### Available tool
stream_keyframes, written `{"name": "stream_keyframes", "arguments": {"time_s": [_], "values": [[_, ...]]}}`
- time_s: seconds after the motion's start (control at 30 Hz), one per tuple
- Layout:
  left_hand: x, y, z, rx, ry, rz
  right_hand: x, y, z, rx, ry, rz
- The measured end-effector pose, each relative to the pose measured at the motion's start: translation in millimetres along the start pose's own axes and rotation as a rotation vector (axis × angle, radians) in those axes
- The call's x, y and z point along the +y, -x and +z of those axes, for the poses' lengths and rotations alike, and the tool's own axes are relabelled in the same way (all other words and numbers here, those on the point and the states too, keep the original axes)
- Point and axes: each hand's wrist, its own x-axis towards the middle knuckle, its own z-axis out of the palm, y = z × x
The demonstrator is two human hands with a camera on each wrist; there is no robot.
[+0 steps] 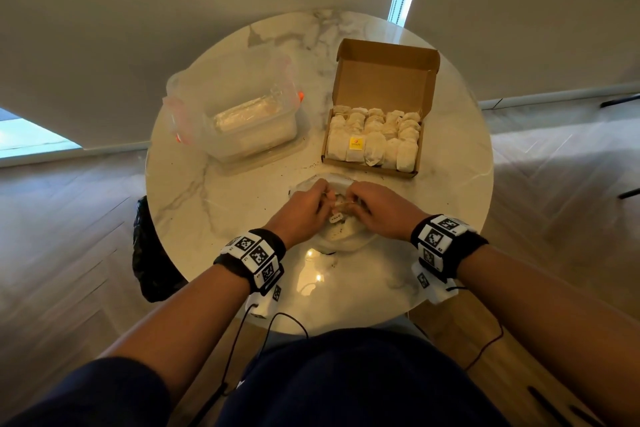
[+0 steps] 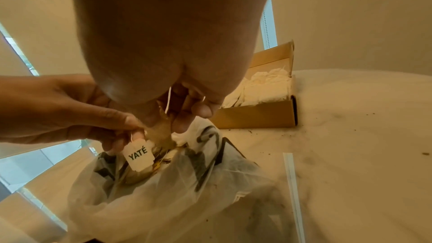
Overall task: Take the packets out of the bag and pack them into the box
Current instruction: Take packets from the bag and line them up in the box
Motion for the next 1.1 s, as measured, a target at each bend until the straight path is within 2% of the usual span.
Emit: {"name": "stream_keyframes", "arguments": {"time_s": [0.17, 0.37, 0.67, 0.9, 1.0, 1.1], "values": [[4.0, -1.9, 7.0, -0.058, 0.025, 0.006, 6.6, 6.1, -8.4, 0.005, -0.046, 0.052], [-1.8, -7.2, 12.7, -0.068, 0.0, 0.009, 11.1, 7.5, -14.6, 0.022, -0.078, 0.073], [-22.1, -5.8, 16.8, -0.173, -0.143, 0.016, 16.9, 6.3, -33.2, 0.176, -0.165, 0.135], [-21.7, -5.2, 13.0, -0.184, -0.17, 0.066, 21.1, 4.2, -35.4, 0.205, -0.163, 0.158], [-23.6, -7.3, 8.7, -0.15, -0.173, 0.139, 20.2, 4.8, -32.6, 0.184, -0.161, 0.148], [-25.6, -10.6, 4.8, -0.13, -0.183, 0.153, 19.6, 3.8, -27.1, 0.156, -0.145, 0.12]]}}
